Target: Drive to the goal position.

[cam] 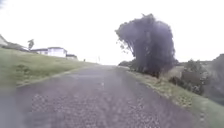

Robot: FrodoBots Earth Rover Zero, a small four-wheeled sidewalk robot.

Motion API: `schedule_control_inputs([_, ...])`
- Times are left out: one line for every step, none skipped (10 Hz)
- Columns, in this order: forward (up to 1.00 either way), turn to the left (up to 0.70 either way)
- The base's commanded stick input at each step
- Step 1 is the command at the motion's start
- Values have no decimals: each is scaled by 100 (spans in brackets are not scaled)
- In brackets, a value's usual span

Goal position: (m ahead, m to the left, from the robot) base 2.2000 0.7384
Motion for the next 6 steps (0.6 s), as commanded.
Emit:
schedule_control_inputs([85,0])
schedule_control_inputs([85,0])
schedule_control_inputs([85,0])
schedule_control_inputs([85,10])
schedule_control_inputs([85,33])
schedule_control_inputs([85,34])
